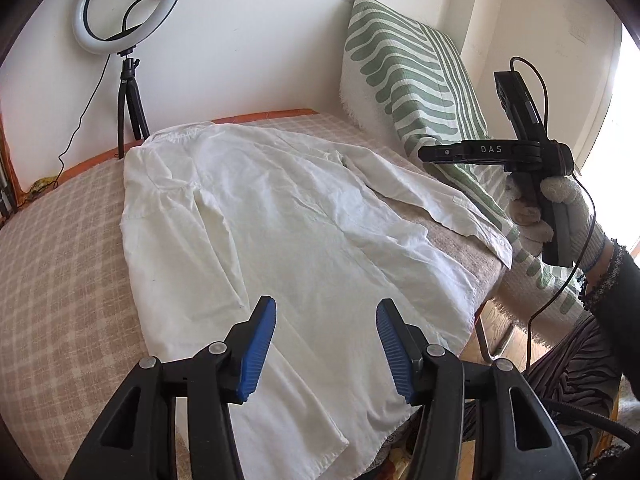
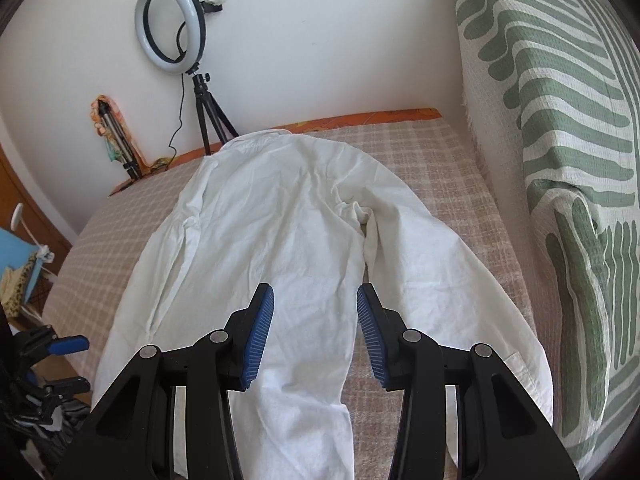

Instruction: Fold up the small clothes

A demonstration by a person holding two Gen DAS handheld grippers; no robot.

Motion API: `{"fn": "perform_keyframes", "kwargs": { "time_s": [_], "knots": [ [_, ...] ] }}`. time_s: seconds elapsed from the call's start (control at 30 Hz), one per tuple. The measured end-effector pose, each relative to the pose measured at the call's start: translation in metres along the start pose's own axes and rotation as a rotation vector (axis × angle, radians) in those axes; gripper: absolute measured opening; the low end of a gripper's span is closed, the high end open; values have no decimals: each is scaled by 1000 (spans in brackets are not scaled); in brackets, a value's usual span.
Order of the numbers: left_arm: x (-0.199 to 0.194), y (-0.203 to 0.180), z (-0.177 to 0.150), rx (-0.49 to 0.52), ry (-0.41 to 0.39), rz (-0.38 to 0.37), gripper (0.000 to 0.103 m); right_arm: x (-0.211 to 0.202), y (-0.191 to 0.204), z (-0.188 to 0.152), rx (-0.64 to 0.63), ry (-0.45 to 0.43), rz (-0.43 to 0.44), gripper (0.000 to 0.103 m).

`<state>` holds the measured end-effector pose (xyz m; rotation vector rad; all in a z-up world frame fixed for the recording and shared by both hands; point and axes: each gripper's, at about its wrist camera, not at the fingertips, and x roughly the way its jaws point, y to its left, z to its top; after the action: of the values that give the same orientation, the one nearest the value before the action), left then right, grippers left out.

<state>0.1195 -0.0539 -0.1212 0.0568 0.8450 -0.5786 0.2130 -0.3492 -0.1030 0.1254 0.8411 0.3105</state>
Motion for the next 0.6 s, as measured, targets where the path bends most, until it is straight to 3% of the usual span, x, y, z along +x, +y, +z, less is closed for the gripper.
{"fn": "perform_keyframes", "kwargs": {
  "time_s": [0.13,0.33,0.6],
  "knots": [
    [23,-5,11,-2,25,-43,55,-3,-50,-2,53,10,-68,42],
    [48,-4,17,-16,48,-70,55,6,-111,-4,180,41,-91,42],
    [74,5,18,-61,85,-99,56,23,-144,-10,262,87,-60,42]
  ]
}}
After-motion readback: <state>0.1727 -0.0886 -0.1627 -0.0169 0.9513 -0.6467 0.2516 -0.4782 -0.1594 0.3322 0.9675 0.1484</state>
